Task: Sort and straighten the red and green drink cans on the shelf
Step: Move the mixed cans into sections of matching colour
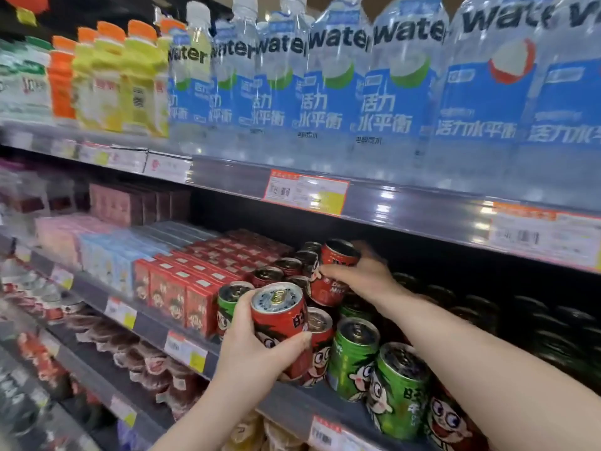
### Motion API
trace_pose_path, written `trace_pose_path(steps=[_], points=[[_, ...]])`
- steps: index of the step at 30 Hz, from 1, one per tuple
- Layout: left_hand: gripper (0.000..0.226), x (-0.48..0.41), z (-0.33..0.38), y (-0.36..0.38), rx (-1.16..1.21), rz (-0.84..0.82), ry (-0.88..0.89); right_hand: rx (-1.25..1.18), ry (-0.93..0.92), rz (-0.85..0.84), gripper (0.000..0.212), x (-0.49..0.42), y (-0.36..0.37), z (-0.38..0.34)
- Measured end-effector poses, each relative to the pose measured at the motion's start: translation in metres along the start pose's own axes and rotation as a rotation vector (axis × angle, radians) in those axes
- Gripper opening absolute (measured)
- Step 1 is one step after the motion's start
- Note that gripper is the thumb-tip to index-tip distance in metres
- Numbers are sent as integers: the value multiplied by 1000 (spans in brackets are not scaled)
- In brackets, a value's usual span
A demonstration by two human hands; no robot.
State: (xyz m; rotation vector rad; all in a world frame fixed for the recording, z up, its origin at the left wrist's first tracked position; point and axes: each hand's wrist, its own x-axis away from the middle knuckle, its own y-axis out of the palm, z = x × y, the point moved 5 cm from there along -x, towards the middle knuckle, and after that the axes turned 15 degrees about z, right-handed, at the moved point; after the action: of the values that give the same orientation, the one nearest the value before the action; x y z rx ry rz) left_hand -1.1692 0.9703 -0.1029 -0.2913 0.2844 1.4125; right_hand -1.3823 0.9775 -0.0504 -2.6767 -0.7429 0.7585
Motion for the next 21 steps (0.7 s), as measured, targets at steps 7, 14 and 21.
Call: trace_pose_path(steps=[7,14,21], points=[[57,-19,1,-10,34,-8,13,163,-106,-201,47,-8,12,-7],[60,-26,-2,-8,50,-48,34,324,-202,-335,42,-9,4,-23],[71,-34,-5,-10,64,-52,27,415,-169,-430,54,-8,11,-1]])
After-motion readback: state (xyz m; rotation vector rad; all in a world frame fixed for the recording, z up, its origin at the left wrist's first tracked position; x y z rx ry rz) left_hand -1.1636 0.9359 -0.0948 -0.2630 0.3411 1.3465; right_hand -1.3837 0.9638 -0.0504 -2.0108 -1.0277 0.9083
